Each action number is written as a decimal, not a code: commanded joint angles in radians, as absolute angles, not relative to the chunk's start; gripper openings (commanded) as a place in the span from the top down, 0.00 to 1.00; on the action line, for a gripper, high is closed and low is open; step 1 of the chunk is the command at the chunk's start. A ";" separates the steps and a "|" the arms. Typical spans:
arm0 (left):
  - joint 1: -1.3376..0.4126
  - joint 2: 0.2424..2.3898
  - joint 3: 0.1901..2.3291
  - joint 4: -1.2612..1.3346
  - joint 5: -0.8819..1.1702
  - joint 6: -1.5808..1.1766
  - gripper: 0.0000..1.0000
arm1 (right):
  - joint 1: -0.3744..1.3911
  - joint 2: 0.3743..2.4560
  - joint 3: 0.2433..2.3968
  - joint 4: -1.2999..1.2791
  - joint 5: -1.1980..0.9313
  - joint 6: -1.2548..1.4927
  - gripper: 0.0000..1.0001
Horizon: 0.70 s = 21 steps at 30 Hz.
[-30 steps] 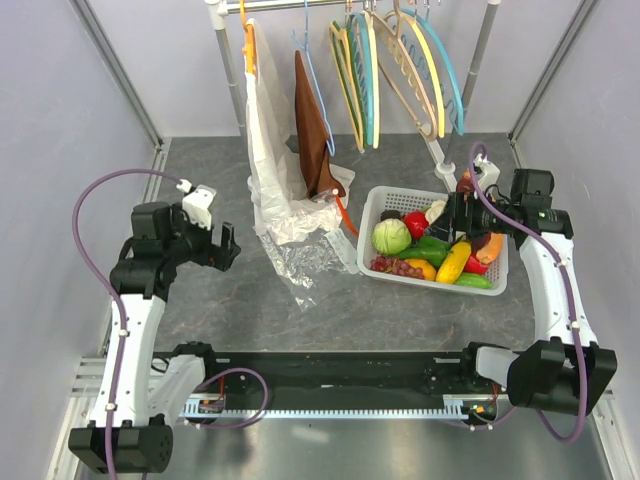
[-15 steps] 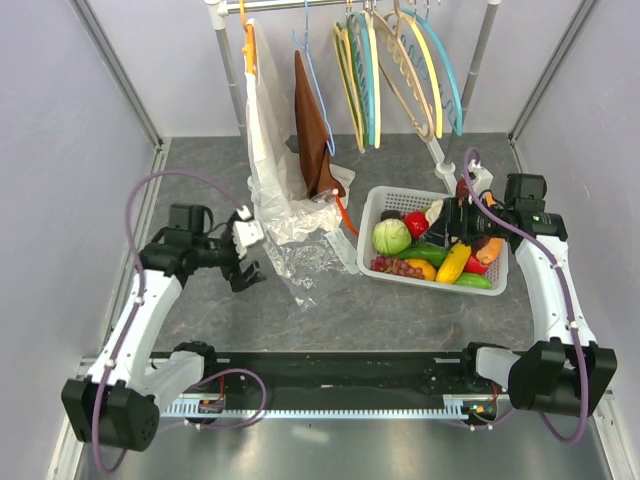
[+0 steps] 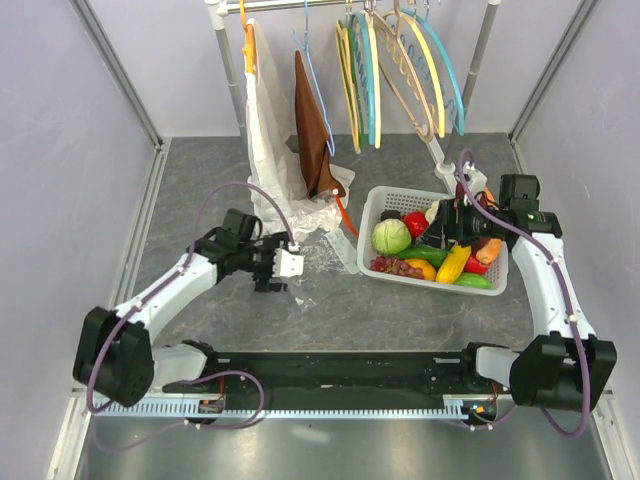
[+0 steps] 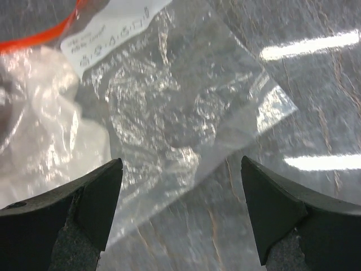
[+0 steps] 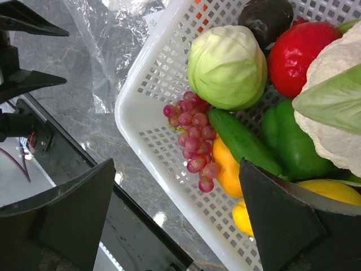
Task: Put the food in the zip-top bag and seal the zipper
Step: Open the zipper of the food storage bag at the center of the board.
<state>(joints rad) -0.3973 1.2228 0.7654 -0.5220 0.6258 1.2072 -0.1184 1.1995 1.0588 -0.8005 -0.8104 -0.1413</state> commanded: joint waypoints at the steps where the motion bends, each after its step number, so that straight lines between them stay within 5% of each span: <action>1: -0.485 1.336 0.794 -0.257 0.571 1.077 0.08 | -0.112 1.216 1.054 -0.770 -0.818 -0.123 0.02; 13: -0.529 1.712 1.008 -0.185 0.499 0.937 0.05 | -0.106 1.223 1.058 -0.756 -0.815 -0.113 0.02; 21: -0.529 1.836 1.101 -0.328 0.505 0.979 0.22 | -0.106 1.233 1.063 -0.762 -0.831 -0.114 0.02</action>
<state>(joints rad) -0.5262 1.7985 1.0554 -0.2676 0.5091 0.9730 -0.1127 1.2243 1.0538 -0.7776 -0.8108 -0.1226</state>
